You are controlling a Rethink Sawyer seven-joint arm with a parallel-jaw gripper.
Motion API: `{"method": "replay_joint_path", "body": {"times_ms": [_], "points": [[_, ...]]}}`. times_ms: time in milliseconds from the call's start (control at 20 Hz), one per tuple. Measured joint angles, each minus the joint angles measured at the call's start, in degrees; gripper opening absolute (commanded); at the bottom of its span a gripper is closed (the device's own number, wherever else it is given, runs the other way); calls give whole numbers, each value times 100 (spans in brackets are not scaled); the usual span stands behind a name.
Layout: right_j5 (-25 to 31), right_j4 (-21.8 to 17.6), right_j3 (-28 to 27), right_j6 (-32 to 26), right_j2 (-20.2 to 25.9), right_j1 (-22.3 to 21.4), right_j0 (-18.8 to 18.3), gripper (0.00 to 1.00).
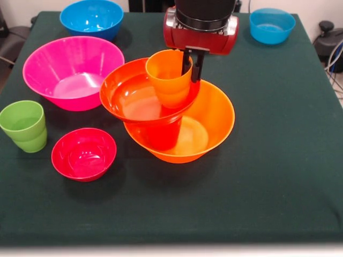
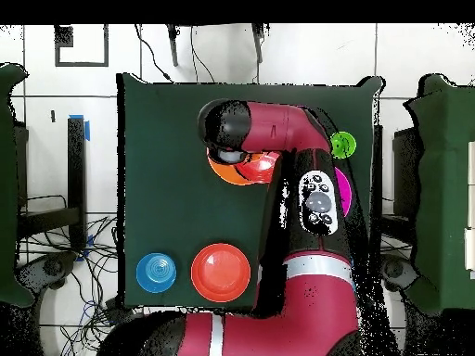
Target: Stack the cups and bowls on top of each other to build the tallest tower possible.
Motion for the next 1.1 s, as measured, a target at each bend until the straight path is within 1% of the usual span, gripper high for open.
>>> {"method": "replay_joint_path", "body": {"times_ms": [350,1100], "points": [[28,0,-229,0,-12,50,0,0],[28,0,-250,0,-92,80,16,0]]}}
